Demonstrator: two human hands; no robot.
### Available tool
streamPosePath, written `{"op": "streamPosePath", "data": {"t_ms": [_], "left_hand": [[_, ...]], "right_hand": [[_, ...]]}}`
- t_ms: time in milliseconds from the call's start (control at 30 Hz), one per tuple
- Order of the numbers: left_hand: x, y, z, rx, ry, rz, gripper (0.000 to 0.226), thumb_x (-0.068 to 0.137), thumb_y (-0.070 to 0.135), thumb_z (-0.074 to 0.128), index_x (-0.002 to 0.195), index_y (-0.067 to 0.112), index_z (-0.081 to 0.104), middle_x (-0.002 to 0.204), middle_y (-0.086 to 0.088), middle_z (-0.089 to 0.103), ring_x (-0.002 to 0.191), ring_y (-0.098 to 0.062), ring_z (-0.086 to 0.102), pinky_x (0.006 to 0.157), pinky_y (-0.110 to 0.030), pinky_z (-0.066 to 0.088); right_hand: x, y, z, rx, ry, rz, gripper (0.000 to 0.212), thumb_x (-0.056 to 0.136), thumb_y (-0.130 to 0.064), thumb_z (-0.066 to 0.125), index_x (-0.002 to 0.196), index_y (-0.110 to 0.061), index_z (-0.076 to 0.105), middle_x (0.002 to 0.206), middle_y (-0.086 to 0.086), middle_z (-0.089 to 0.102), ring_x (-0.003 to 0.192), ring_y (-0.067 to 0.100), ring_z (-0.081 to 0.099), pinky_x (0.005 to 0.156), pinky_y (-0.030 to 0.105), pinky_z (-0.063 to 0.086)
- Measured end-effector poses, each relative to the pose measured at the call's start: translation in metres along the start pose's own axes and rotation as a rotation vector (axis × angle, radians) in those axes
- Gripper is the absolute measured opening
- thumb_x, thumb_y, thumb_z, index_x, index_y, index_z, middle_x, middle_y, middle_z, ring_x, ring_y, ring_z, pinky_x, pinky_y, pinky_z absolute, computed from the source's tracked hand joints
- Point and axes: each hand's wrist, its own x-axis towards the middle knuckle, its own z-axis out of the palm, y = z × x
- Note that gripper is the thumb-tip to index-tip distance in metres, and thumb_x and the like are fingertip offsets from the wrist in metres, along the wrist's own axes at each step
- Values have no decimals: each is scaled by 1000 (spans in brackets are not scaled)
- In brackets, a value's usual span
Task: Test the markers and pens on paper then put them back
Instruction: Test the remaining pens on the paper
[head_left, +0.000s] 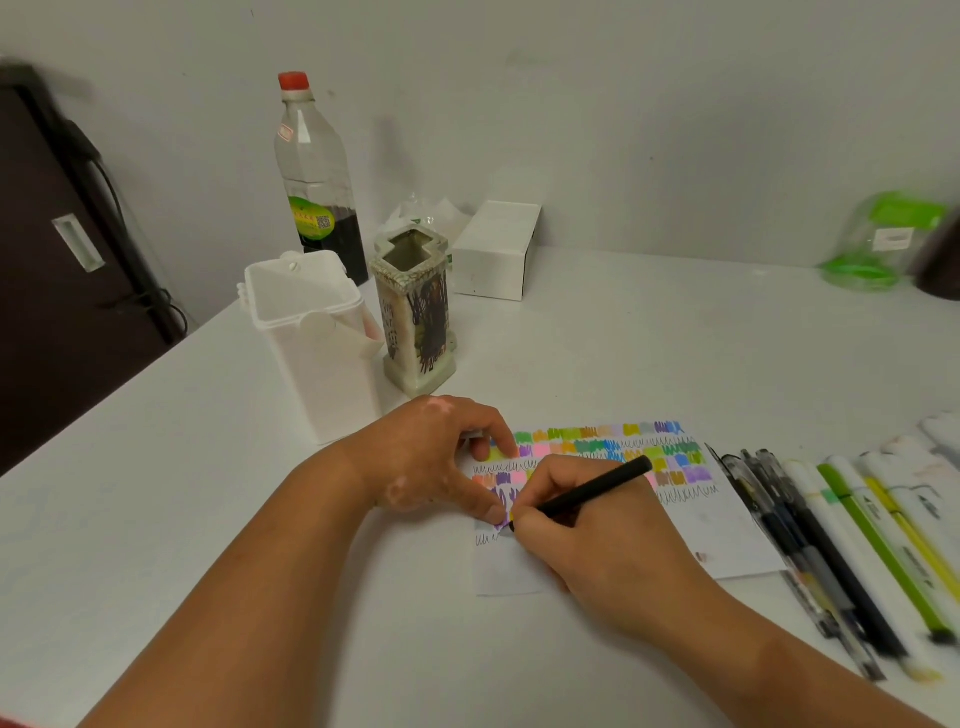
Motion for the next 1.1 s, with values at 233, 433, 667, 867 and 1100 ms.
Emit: {"op": "streamPosePath", "data": {"t_ms": [233,433,667,867,1100], "left_hand": [[-1,2,0,-5,-9,3,59,63,56,84,116,41,62,100,13,57,93,-9,56,80,-26,53],[-1,2,-1,-8,-1,1,57,64,54,86,114,43,62,99,15,58,90,-7,55,72,-17,46],[-1,-1,1,5,-6,3,57,64,56,85,115,44,61,98,17,57,88,-3,54,69,-13,42],[1,0,1,-196,233,-17,21,91,35,68,105,37,52,90,12,68,86,-6,63,73,-24,52],[4,10,10,-400,335,60,15,98,21,59,98,37,59,99,22,66,101,-4,63,79,-20,55]], "right_hand": [[-1,-2,-2,-52,16,-11,18,81,-20,75,65,-26,67,64,-8,67,56,2,56,50,14,43],[-1,-2,-2,-53,45,4,17,79,-20,74,65,-24,66,62,-9,65,54,0,54,49,12,42],[-1,0,-5,-64,100,-23,22,80,-16,73,62,-24,63,59,-10,63,54,2,56,47,13,41],[9,3,-28,382,277,5,19,91,-6,66,74,-14,66,55,4,63,45,12,54,44,21,45],[17,8,-50,661,297,-3,18,82,-9,67,68,-20,71,63,10,67,53,19,60,47,25,50]]}}
